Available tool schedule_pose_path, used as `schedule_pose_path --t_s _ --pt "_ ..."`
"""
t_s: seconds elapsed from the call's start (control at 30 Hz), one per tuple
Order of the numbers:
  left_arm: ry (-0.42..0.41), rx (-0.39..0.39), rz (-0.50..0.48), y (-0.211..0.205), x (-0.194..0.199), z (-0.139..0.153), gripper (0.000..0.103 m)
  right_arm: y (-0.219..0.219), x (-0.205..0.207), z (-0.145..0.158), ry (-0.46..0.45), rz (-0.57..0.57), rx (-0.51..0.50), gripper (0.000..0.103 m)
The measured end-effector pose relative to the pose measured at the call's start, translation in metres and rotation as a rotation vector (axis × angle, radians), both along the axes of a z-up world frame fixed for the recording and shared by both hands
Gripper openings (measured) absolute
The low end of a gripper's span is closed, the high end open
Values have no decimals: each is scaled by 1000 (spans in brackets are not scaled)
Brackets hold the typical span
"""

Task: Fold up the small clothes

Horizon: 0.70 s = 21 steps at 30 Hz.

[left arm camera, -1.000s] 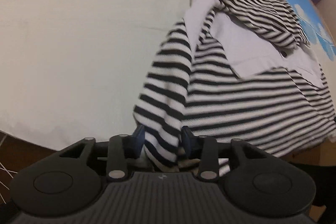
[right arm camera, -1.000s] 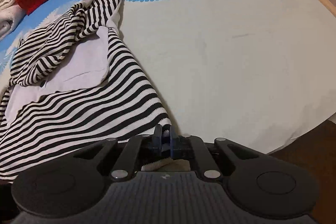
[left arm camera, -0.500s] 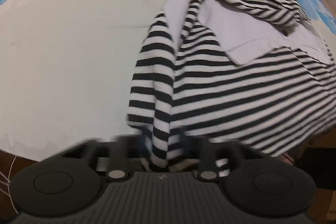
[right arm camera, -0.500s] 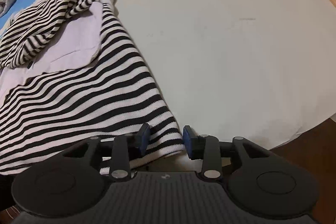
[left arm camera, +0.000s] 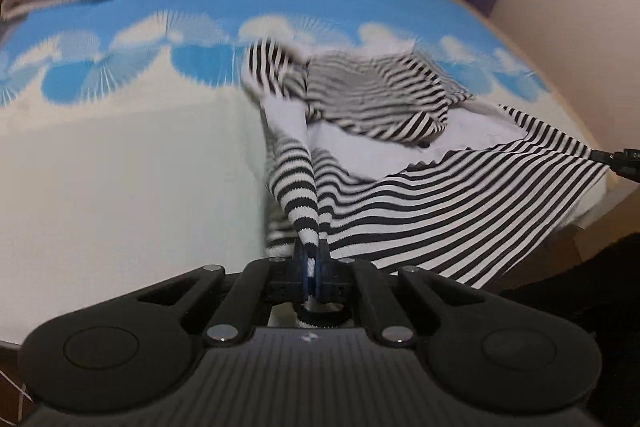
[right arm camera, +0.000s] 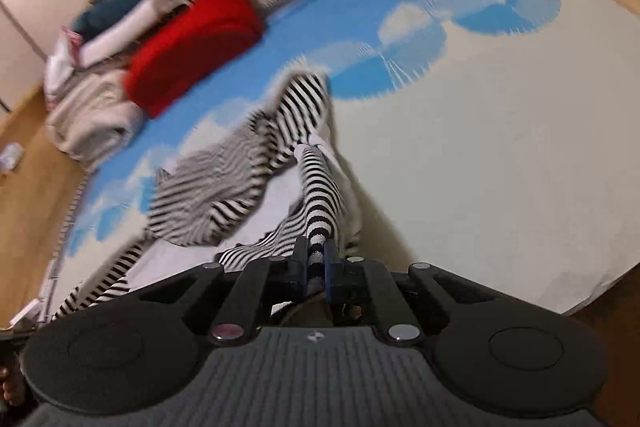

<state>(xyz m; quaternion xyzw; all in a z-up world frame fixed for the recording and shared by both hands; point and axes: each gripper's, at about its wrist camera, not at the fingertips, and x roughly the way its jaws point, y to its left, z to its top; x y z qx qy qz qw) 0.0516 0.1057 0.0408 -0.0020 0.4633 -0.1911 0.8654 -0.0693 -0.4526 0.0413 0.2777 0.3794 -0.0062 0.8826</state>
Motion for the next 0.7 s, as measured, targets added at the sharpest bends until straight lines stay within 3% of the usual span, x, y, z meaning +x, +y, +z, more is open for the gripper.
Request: schedule_pose_path --t_s 0.2,0.3,0.43,0.53,0.63,0.7 --pt "-100 -44 -71 31 -65 59 3 -17 -76 52 -119 20 87 7" --pt "-106 -82 -39 41 -64 65 3 -30 -95 63 -152 -28 126 7" --pt "-83 -86 15 30 -7 45 3 -33 -64 51 -134 -62 120 7" --pt "-40 -52 54 13 59 19 3 -36 -12 31 -95 -95 107 7" --pt "23 -40 102 4 134 -17 3 -41 56 8 -22 -133 32 7" --pt "70 -66 183 8 182 -46 4 -47 102 -11 28 -170 39 7"
